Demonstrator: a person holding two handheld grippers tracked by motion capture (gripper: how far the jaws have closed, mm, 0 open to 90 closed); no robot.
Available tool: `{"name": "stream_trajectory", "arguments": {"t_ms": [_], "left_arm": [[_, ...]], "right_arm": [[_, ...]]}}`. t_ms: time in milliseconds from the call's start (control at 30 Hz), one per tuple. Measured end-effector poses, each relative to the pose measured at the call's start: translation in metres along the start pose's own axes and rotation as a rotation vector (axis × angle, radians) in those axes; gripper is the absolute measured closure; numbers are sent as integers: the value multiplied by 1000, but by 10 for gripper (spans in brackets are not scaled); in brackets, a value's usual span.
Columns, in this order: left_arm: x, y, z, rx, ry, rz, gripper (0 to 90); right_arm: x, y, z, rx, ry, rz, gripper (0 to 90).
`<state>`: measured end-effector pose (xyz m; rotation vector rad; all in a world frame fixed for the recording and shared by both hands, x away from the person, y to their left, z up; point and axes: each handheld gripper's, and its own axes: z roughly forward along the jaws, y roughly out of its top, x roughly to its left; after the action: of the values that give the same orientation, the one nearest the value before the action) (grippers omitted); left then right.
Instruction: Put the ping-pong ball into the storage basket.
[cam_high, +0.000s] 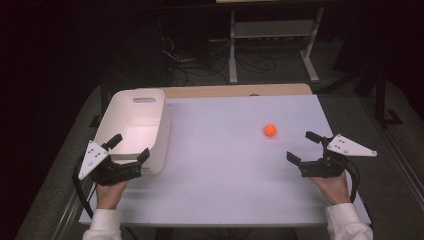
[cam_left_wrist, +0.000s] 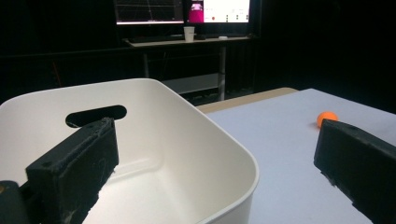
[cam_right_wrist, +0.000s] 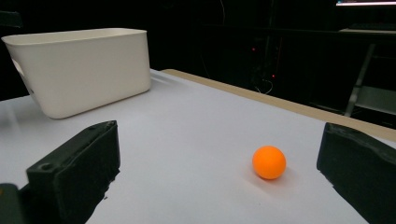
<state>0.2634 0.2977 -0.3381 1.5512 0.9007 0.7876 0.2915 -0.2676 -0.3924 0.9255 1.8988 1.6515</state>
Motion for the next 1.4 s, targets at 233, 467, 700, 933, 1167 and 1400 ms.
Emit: {"name": "stream_trajectory", "arguments": {"t_ms": [233,467,700,933,1167,1400], "left_arm": [[-1,0,1,6,-1,8,0],[-3,5,0,12,-7,24,0],[-2,13,-4,9,-17,34,0],[3,22,-7,22,-39,35,0],[4,32,-4,25,-62,36,0],[3,44,3,33,-88,38,0]], "right_arm": [[-1,-1,-1,3,-7,-2,0],[1,-2,0,19,-9,-8,0],[4,-2,1,24,-7,-16,0],[4,-2,2,42,-14,-29,0],[5,-2,2,47,-13,-27,0],[5,-2,2,50,-11,-27,0]]}}
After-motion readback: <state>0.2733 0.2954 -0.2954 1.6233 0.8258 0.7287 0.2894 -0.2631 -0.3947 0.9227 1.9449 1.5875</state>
